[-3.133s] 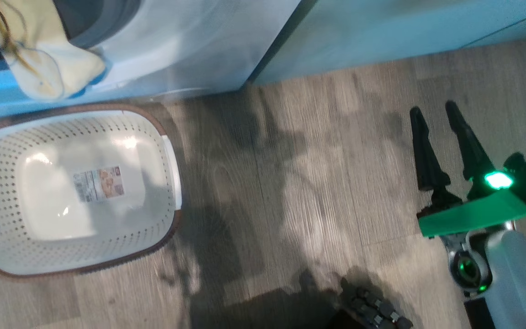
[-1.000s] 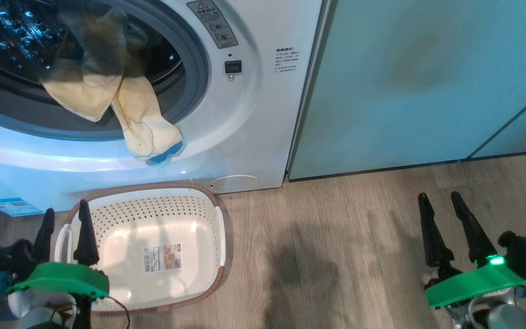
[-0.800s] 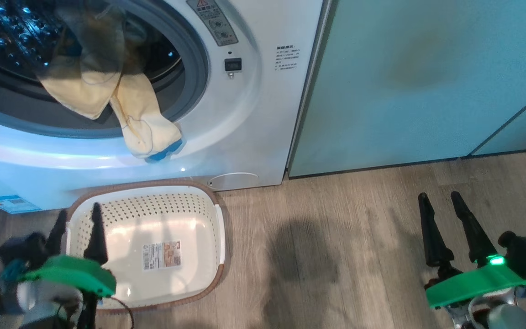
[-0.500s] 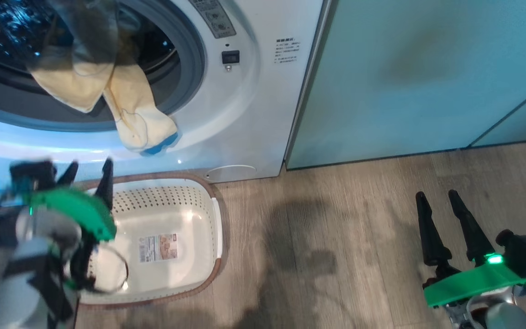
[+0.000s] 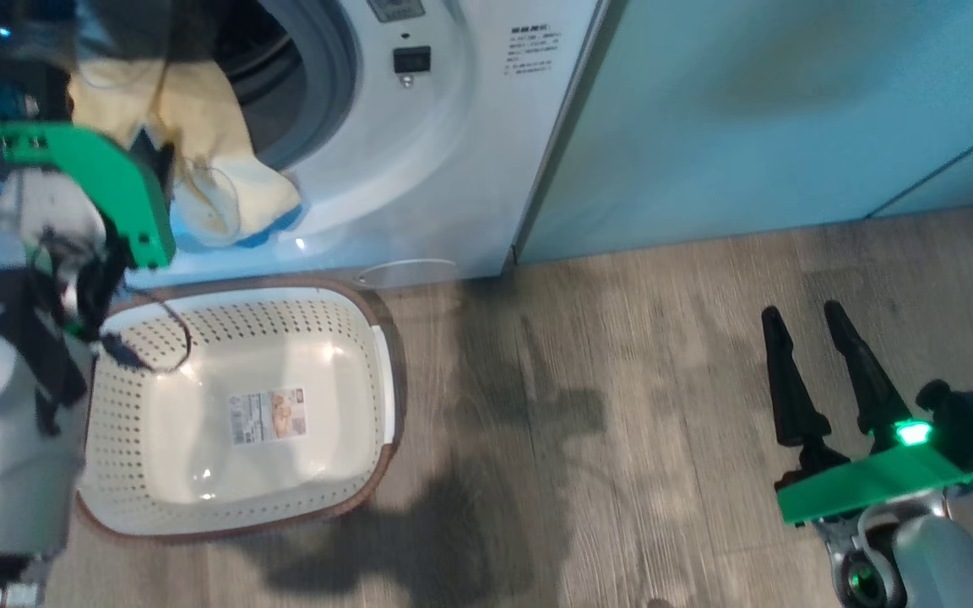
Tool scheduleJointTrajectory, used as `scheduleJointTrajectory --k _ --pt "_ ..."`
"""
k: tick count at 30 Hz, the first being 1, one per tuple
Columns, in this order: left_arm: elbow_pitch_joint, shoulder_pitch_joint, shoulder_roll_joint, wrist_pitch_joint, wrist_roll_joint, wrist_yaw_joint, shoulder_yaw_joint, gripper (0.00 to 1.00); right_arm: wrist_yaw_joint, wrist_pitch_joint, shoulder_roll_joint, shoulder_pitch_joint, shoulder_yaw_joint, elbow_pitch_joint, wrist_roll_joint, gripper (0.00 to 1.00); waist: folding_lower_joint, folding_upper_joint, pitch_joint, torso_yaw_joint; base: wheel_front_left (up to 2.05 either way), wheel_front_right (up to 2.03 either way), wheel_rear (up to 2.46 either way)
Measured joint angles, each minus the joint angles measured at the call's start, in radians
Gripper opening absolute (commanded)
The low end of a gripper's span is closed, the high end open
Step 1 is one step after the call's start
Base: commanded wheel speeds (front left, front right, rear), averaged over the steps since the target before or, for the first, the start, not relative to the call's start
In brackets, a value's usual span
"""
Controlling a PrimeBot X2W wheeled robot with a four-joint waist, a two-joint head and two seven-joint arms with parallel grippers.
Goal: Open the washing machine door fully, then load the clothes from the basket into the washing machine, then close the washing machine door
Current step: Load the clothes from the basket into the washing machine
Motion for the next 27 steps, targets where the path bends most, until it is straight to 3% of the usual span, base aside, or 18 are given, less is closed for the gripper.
scheduleJointTrajectory --k 8,14,27 --pt "0.077 -0.131 0.013 0.040 0.003 -0.002 -0.025 1.00 0.000 0.000 0.003 -0.033 0.008 -0.003 0.001 1.00 0.0000 0.0000 0.060 -0.022 0.00 0.00 0.00" --pt "0.172 -0.238 0.055 0.039 0.047 0.009 -0.040 1.00 0.000 0.000 0.006 -0.065 0.013 -0.006 0.002 1.00 -0.0001 0.0000 0.114 -0.044 0.00 0.00 0.00" --pt "0.319 -0.300 0.089 0.056 0.049 0.027 -0.053 1.00 0.000 0.000 0.007 -0.074 0.019 -0.008 0.019 1.00 -0.0001 0.0000 0.153 -0.066 0.00 0.00 0.00"
